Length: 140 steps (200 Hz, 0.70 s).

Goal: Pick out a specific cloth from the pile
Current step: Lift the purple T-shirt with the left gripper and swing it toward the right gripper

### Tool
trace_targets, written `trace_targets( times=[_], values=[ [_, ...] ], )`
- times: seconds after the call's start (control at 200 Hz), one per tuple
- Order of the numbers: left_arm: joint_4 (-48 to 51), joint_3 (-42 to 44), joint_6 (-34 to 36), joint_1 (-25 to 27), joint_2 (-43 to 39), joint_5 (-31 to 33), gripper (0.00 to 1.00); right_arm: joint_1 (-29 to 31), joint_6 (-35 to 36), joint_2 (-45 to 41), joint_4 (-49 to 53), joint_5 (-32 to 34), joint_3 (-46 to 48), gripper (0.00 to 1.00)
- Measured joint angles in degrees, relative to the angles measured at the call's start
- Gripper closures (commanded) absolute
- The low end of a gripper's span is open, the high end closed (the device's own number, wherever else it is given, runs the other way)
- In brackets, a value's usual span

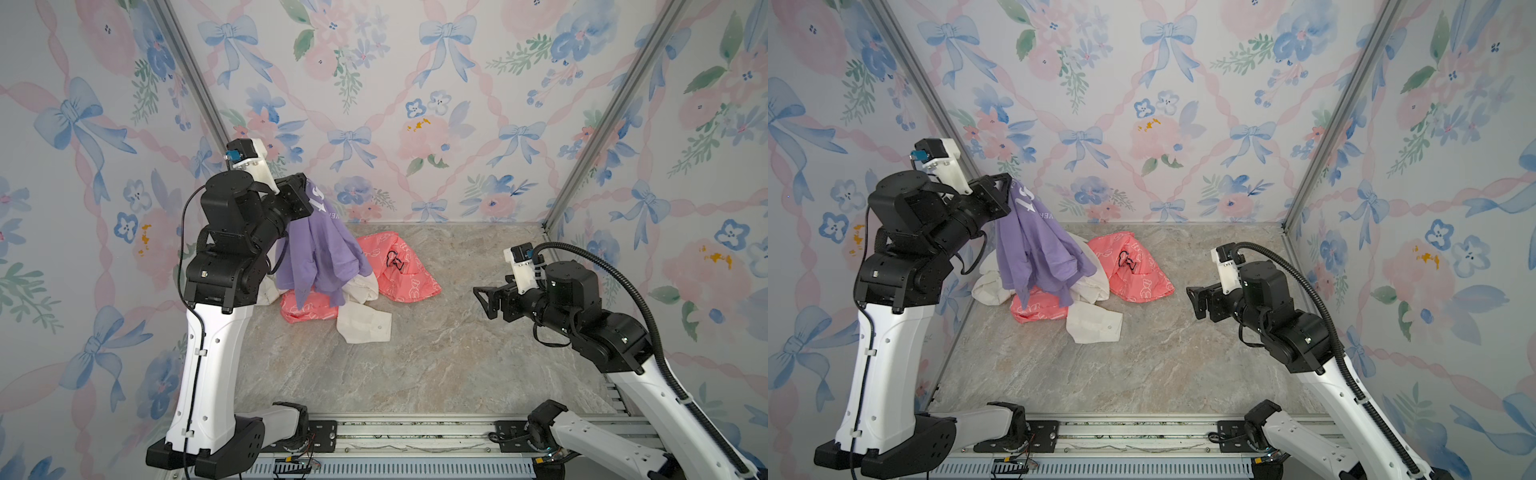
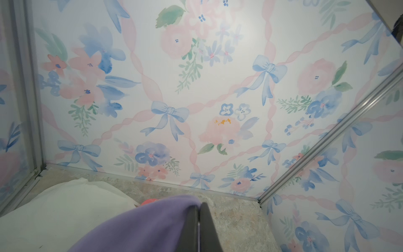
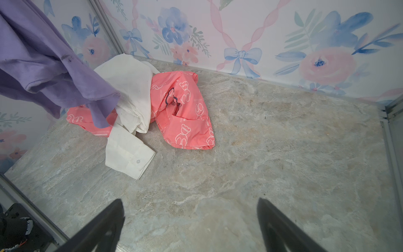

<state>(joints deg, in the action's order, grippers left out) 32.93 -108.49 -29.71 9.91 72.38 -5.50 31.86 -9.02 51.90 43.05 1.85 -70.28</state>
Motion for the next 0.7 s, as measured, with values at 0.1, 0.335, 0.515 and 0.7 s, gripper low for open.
trace_targets(
  times=[0.1,0.335,0.515,0.7],
  values=[
    [-2.78,0.66,0.61,2.93,0.13,-3.69,1.0,0.0,0.02,0.72,0.04,-0.2,-0.59,0.03],
    [-6.14,2.75,3.19,15.06,2.82,-6.36,1.0,-0.07,0.02,1.97,0.04,-1.38,-1.42,0.03],
    [-7.15,6.93,4.0,22.99,6.29,-4.22,1.0,-0.48,0.04,2.05,0.07,-1.46,-2.54,0.02],
    [-9.68,10.95,4.0,30.56,10.93,-1.07,1.0,-1.44,0.24,1.62,0.39,-1.62,-3.13,0.01]
  ],
)
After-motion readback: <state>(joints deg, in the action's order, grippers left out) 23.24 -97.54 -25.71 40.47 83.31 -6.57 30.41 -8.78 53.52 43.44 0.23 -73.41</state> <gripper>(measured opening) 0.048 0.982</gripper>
